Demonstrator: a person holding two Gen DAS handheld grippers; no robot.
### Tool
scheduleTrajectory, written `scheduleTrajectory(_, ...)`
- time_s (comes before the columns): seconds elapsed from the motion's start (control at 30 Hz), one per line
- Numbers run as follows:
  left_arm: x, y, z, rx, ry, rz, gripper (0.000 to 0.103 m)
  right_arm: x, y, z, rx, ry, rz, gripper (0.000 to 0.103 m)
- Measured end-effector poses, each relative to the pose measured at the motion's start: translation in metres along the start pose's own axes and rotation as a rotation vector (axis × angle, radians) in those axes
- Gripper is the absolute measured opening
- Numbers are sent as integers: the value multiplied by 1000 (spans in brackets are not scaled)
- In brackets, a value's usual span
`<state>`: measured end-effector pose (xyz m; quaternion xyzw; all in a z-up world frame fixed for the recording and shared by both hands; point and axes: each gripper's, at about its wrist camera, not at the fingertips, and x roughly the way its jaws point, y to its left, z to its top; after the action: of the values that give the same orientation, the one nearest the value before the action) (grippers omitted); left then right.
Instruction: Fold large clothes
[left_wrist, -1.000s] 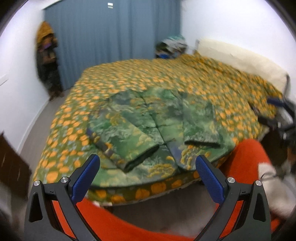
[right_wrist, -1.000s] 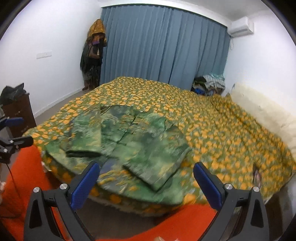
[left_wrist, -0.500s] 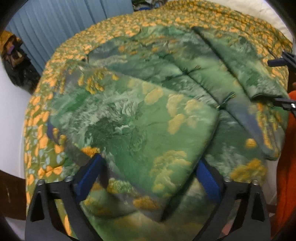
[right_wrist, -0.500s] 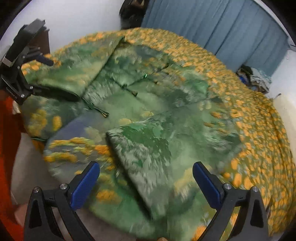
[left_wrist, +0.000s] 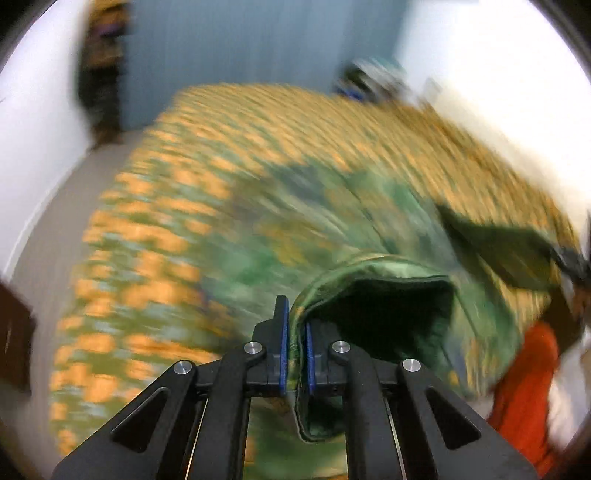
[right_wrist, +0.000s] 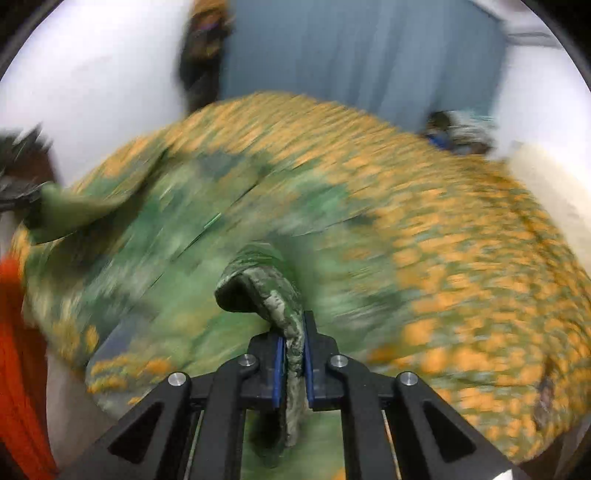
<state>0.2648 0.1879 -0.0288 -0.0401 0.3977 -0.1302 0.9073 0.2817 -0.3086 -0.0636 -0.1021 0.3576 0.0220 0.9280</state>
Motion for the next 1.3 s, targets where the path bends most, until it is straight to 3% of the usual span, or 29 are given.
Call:
scheduleTrajectory(0.03,-11,22,8,-39,-30,46,7,-9,-26,8,21,-19,-61,9)
scheduleTrajectory(0.07,-29,62,18,-110,-72,138,8,-7,-46,16,31,-23,-110,9)
scheduleTrajectory(0.17,-49,144,23,-276,-122,374,28,-6,-122,23,65,-23,-327,13)
scheduleTrajectory(0.2,-58,178,15,-360,-123,471,42,-2,-148,20,83,2,-393,24)
scheduleTrajectory(0.23,-68,206,3,-432,-124,548,45,2,-174,13,112,33,-473,43)
scheduleTrajectory(0.3,-81,230,-20,-520,-124,584,45,4,-206,-3,167,65,-574,57)
scheduleTrajectory(0.37,-89,235,-44,-564,-117,551,45,1,-221,-23,226,99,-591,57)
scheduleTrajectory(0.43,-83,216,-66,-547,-59,476,62,4,-210,-41,254,129,-507,58)
scheduleTrajectory(0.47,-77,209,-68,-537,-38,443,67,12,-195,-51,254,161,-436,58)
scheduleTrajectory(0.53,-51,168,-79,-480,41,281,81,33,-155,-68,265,230,-246,58)
scheduleTrajectory(0.63,0,107,-82,-387,174,81,85,65,-102,-92,326,313,16,59)
scheduleTrajectory(0.7,32,76,-86,-338,253,14,85,84,-77,-105,349,350,93,59)
scheduleTrajectory(0.8,75,47,-93,-274,352,-6,85,112,-49,-117,344,399,151,59)
scheduleTrajectory(0.87,99,46,-97,-303,399,-28,85,128,-41,-120,354,427,248,59)
scheduleTrajectory(0.93,109,44,-101,-327,433,-76,85,125,-32,-122,361,421,288,59)
scheduleTrajectory(0.97,112,40,-103,-320,450,-102,83,127,-30,-123,367,421,308,59)
scheduleTrajectory(1.0,113,36,-104,-310,456,-107,73,129,-30,-125,380,431,331,58)
scheduleTrajectory(1.03,114,31,-105,-295,467,-134,45,130,-31,-126,401,436,358,47)
scheduleTrajectory(1.1,112,25,-111,-292,473,-149,32,133,-30,-126,389,443,378,21)
scheduleTrajectory(1.13,109,21,-111,-277,465,-147,22,130,-28,-126,359,443,358,19)
scheduleTrajectory(1.3,97,13,-119,-259,471,-147,19,114,-14,-117,289,429,318,14)
